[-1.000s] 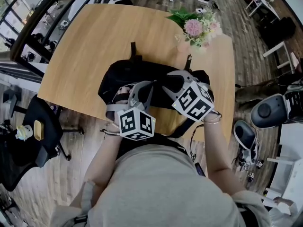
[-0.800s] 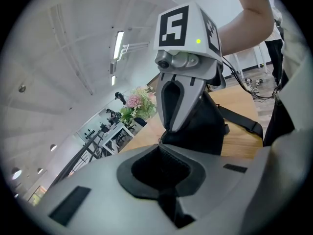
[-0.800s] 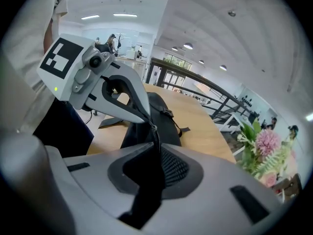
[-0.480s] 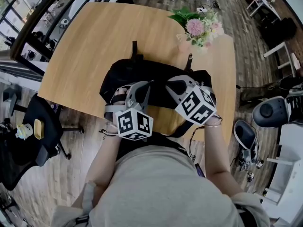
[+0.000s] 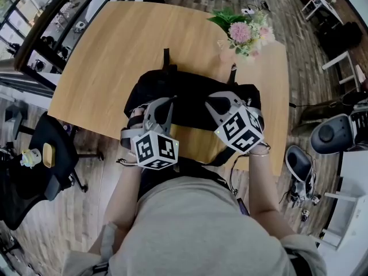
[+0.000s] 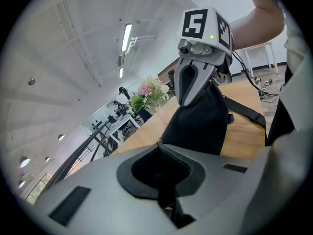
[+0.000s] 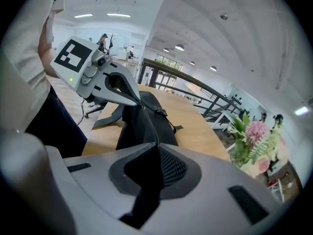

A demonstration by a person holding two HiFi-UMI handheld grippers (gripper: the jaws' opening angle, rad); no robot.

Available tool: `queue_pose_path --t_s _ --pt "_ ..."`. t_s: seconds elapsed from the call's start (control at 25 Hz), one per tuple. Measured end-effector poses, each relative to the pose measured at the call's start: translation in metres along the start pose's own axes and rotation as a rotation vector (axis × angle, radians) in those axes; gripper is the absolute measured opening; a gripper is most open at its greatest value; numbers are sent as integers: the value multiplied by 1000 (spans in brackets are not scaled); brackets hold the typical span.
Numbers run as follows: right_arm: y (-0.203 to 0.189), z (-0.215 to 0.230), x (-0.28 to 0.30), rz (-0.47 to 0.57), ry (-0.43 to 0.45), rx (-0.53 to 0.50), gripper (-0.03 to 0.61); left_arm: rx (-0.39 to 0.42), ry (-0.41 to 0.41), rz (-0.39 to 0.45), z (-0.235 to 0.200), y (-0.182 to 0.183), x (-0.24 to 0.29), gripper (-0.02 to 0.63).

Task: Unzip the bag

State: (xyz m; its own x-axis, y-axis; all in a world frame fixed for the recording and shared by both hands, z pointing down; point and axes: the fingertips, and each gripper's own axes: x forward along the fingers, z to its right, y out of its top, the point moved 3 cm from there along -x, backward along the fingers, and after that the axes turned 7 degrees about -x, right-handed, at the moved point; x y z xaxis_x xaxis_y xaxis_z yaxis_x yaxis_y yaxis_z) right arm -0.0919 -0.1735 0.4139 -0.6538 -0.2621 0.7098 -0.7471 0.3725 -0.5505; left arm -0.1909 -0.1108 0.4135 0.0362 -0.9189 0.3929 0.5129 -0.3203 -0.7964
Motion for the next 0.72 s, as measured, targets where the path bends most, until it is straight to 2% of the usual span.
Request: queue_pose_path --t_s 0.24,0.72 --pt "-3 3 -2 -14 -5 23 32 -44 46 -19 -12 -17 -9 18" --pt "-2 2 -2 -25 -28 73 32 -52 79 -41 -34 -37 -22 18"
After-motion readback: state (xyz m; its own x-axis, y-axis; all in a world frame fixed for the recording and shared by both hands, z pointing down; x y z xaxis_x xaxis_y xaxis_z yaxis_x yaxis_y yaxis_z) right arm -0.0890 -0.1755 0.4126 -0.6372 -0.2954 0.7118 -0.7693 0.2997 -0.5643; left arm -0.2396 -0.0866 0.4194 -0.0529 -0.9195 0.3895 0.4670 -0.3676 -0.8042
